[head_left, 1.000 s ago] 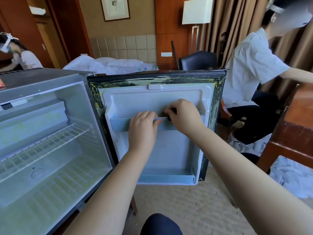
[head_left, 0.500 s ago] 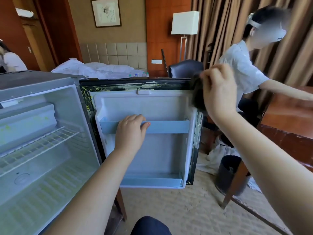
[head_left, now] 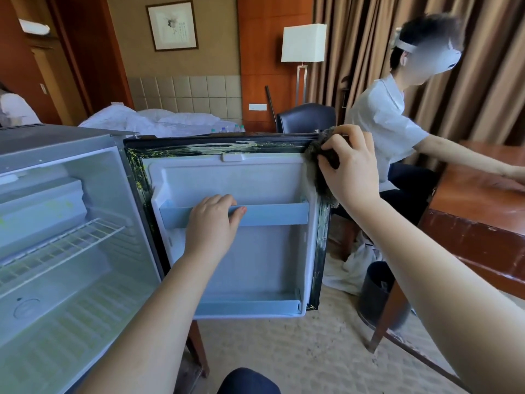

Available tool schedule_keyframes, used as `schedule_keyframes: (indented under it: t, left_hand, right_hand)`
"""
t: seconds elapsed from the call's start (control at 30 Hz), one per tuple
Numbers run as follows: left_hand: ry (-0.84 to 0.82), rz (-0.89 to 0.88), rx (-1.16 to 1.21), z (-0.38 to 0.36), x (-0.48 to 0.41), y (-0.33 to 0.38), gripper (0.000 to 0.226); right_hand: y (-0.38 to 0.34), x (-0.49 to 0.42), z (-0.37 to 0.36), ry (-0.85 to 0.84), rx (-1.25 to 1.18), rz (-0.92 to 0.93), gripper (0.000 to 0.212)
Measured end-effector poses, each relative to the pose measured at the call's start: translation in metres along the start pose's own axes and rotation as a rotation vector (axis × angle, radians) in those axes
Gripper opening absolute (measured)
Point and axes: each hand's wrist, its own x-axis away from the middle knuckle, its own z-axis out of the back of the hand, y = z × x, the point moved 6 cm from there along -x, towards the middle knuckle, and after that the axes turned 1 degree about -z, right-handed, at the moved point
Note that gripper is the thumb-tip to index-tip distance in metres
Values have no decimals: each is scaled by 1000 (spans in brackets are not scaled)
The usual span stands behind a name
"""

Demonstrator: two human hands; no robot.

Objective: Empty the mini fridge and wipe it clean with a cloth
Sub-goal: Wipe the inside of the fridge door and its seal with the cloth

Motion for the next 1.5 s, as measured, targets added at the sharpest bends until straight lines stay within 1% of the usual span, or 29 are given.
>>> schedule_keyframes:
  t: [0.07, 0.17, 0.27, 0.3, 0.37, 0.43, 0.47, 0.53, 0.6, 0.7, 0.77, 0.87, 0.93, 1.03, 1.13, 1.2, 1.27, 1.33, 1.43, 1.5]
  left_hand:
    - [2, -7, -1, 2, 1, 0, 32]
    - [7, -23, -6, 5, 4, 0, 30]
    - [11, -22, -66, 10, 4, 5, 35]
    - [8, -15, -101, 11, 3, 9, 38]
    - [-5, -6, -136, 8, -2, 24, 39]
    - [-29, -65, -98, -2, -6, 48, 38]
    - [-45, -113, -77, -9, -8, 61, 39]
    - [-47, -157, -50, -22, -9, 77, 38]
    - [-8, -118, -38, -27, -8, 76, 35]
    - [85, -95, -129, -27, 0, 70, 33]
    - [95, -91, -142, -26, -1, 70, 34]
    - [86, -59, -100, -26, -6, 70, 27]
    - [78, -44, -96, -26, -5, 70, 28]
    - [85, -70, -106, -25, -2, 72, 28]
    - [102, -66, -115, -25, -1, 71, 29]
    - [114, -65, -133, -24, 1, 72, 29]
    - [127, -68, -176, -25, 2, 73, 30]
    - [149, -73, -212, -25, 4, 72, 32]
    - [169, -85, -206, -23, 4, 72, 34]
    - [169, -93, -196, -21, 7, 72, 35]
  right_hand:
    - [1, 10, 1, 52, -22, -27, 11]
    - [0, 22, 5, 135, -88, -69, 10]
    - [0, 34, 7, 165, -159, -133, 11]
    - [1, 40, 6, 144, -169, -152, 11]
    - [4, 53, 0, 33, -152, -185, 13]
    - [9, 57, -2, -74, -120, -203, 14]
    - [11, 54, 0, -95, -104, -197, 14]
    - [10, 39, 7, -82, -65, -174, 15]
    - [7, 19, 10, -61, -17, -160, 18]
    - [0, -2, 0, -103, 57, -118, 27]
    - [1, -8, -6, -134, 50, -99, 28]
    - [10, -9, -8, -116, -39, -201, 24]
    - [17, -5, -7, -70, -124, -300, 20]
    - [25, 4, -3, -7, -232, -417, 17]
    - [31, 12, -2, -11, -259, -493, 19]
    - [30, 20, -1, -52, -229, -492, 20]
    - [28, 31, -1, -146, -159, -485, 21]
    - [22, 35, 4, -216, -51, -425, 22]
    - [6, 14, 18, -130, 14, -269, 18]
    - [-3, -1, 20, -105, 30, -191, 20]
